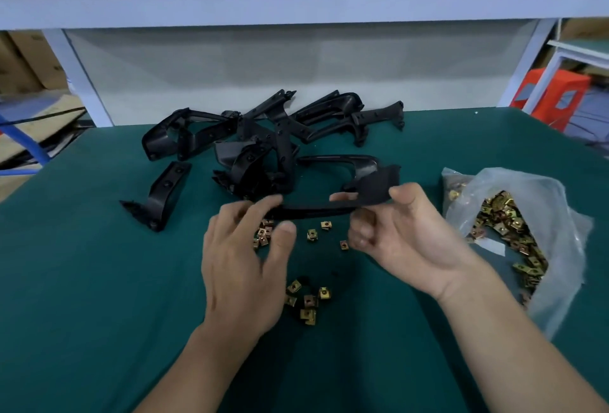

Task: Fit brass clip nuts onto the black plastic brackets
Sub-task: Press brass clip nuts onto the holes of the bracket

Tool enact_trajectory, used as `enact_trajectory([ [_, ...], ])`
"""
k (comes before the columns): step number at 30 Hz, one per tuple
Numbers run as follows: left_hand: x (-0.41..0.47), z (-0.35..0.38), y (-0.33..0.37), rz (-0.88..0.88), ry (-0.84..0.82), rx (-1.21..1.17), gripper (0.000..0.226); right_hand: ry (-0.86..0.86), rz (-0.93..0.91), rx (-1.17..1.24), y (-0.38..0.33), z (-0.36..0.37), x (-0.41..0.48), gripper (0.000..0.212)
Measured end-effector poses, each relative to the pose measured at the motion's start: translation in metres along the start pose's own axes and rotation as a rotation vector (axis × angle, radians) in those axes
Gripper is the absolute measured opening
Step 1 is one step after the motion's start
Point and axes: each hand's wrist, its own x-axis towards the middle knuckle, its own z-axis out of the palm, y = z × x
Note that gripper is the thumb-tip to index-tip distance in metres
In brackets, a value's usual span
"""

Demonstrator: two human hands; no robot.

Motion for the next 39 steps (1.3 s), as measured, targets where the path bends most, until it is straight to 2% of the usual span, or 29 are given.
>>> enact_trajectory([
  [2,0.002,0.0,-0.004,-0.023,0.074,0.021,0.03,0.056,0.003,0.008,0.004,0.004,0.001,0.057],
  [4,0.004,-0.001,-0.007,-0.063,0.06,-0.001,0.022,0.108,0.009,0.003,0.008,0.006,0.002,0.055],
  [6,0.006,-0.002,-0.01,-0.078,-0.036,-0.095,0.021,0.167,-0.011,-0.001,0.011,0.009,0.003,0.048],
  [10,0.005,-0.002,-0.005,-0.131,-0.37,-0.404,0.038,0.231,0.02,0.168,0.015,0.021,0.006,0.042],
  [13,0.006,0.0,0.003,-0.232,-0.442,-0.686,0.045,0.321,0.023,0.212,0.02,0.029,0.009,0.032],
  [14,0.006,0.001,0.005,-0.249,-0.431,-0.685,0.041,0.359,0.016,0.216,0.022,0.033,0.011,0.029],
  [16,0.004,0.005,0.005,-0.215,-0.396,-0.483,0.03,0.418,0.001,0.175,0.029,0.041,0.015,0.019],
  [18,0.0,0.007,0.001,-0.124,-0.395,-0.292,0.03,0.447,-0.004,0.055,0.037,0.048,0.017,0.017],
  [21,0.0,0.007,-0.003,-0.03,-0.392,-0.242,0.027,0.471,-0.034,-0.026,0.041,0.055,0.016,0.019],
  [23,0.004,0.004,-0.004,-0.053,-0.326,-0.24,0.015,0.532,-0.081,-0.025,0.033,0.051,0.016,0.026],
  [25,0.009,-0.001,-0.007,-0.059,-0.298,-0.177,0.02,0.601,-0.106,-0.188,0.023,0.042,0.013,0.03],
  [27,0.012,-0.006,-0.012,-0.027,-0.365,-0.063,0.026,0.666,-0.099,-0.547,0.018,0.03,0.008,0.026],
  [30,0.013,-0.009,-0.018,0.001,-0.502,0.109,0.018,0.726,-0.091,-1.07,0.019,0.02,0.003,0.022],
  [33,0.014,-0.011,-0.02,0.025,-0.55,0.134,0.013,0.721,-0.091,-1.203,0.026,0.019,0.005,0.035],
  [39,0.014,-0.014,-0.021,0.082,-0.603,0.098,0.01,0.765,-0.049,-1.36,0.032,0.014,0.005,0.015],
])
